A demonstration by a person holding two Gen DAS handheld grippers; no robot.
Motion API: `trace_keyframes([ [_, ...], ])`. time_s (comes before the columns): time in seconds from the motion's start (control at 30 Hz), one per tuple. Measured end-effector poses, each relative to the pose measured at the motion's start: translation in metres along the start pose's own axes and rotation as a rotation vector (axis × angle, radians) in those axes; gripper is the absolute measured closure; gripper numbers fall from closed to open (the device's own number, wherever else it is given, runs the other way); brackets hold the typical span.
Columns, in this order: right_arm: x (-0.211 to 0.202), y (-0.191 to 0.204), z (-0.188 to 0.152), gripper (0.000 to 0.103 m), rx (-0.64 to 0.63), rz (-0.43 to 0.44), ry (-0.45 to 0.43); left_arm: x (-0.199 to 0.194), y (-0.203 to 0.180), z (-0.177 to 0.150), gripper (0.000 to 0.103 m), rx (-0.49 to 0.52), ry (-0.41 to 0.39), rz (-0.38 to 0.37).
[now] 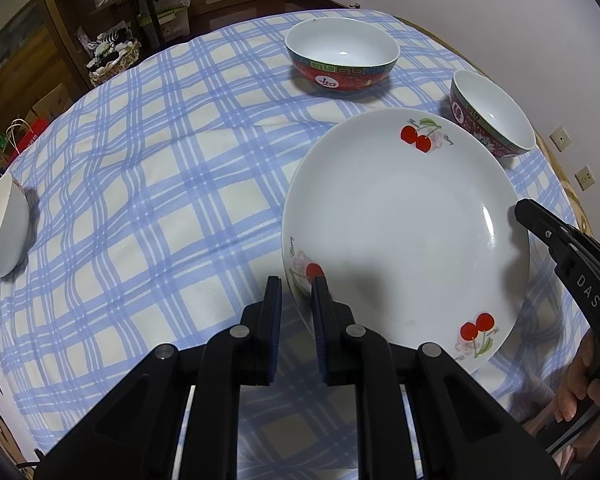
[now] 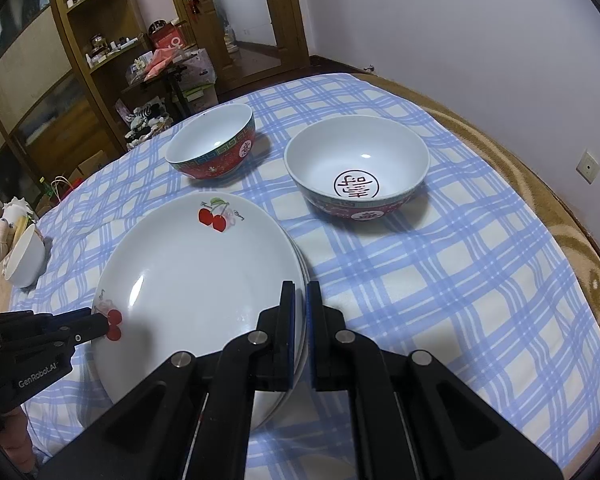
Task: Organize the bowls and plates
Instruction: 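Hold both plates resting on the stacks with both tools closed, then open both tools to release the cherry plates onto the stacks, then move both open tools toward the large plain white bowl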
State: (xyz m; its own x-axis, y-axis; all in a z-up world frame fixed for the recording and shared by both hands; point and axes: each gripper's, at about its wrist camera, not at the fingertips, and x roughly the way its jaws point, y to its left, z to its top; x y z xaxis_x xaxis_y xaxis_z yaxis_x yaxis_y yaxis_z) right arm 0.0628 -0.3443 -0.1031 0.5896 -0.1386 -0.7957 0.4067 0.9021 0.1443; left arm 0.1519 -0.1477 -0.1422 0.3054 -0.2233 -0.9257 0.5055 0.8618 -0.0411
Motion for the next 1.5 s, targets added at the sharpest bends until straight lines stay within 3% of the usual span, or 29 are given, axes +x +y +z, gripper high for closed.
trace_keyframes([
  [0.4,0.001,0.000,0.001,0.097,-0.009,-0.013,-0.001,-0.012,0.004,-0.005,0.087,-0.017,-0.024,0.016],
  [1.1,-0.010,0.012,0.001,0.096,-0.057,-0.021,-0.033,-0.063,0.058,-0.026,0.084,-0.146,-0.080,0.109],
  [1.3,-0.017,0.027,0.001,0.076,-0.089,0.004,-0.033,-0.077,0.071,-0.030,0.075,-0.170,-0.089,0.127],
  [1.43,-0.024,0.055,0.012,0.070,-0.207,0.049,-0.047,-0.088,0.088,-0.030,0.070,-0.196,-0.061,0.117],
  [1.47,-0.026,0.063,0.014,0.065,-0.233,0.042,-0.056,-0.092,0.092,-0.030,0.068,-0.205,-0.067,0.126],
  [1.5,-0.028,0.069,0.017,0.054,-0.250,0.044,-0.062,-0.096,0.097,-0.029,0.062,-0.213,-0.077,0.141],
])
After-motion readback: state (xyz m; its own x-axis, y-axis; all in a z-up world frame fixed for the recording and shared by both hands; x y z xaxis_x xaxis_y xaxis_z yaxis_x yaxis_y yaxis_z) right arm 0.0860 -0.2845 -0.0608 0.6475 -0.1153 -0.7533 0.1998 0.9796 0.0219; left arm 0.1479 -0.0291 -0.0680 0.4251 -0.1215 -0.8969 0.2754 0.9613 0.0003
